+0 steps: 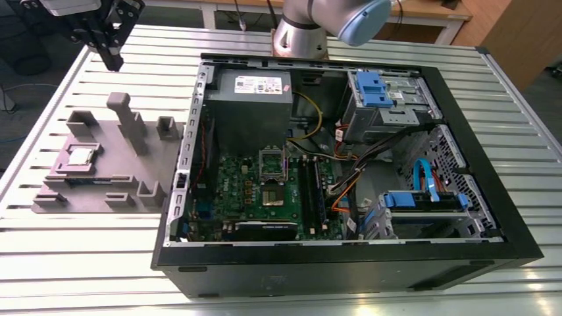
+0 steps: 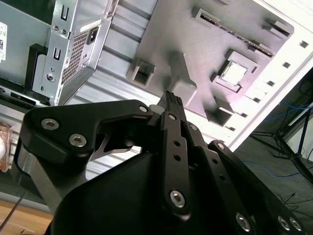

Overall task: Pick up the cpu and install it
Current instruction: 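Reach for the cpu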

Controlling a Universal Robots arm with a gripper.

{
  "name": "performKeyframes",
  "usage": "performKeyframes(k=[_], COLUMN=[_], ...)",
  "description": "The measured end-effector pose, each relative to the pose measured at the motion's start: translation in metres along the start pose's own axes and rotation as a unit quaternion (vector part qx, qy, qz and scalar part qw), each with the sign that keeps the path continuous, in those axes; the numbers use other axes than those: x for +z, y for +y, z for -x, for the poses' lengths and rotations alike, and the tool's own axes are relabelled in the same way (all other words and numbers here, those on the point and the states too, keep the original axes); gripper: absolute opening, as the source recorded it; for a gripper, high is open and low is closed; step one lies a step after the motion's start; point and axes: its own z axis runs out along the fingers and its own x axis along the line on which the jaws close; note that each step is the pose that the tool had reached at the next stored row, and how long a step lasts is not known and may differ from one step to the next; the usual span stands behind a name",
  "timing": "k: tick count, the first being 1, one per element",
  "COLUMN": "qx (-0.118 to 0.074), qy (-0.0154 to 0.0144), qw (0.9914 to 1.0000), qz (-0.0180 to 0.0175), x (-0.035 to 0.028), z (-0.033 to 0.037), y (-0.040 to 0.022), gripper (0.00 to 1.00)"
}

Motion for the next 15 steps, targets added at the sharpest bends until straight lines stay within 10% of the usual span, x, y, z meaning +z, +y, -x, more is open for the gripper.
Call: performKeyframes(k=[15], qx=[0.0], qy=[0.0], qw=[1.0], qz=[0.0], x=[0.0003], z=[-0.0022], y=[-0.0002], gripper=[0.1])
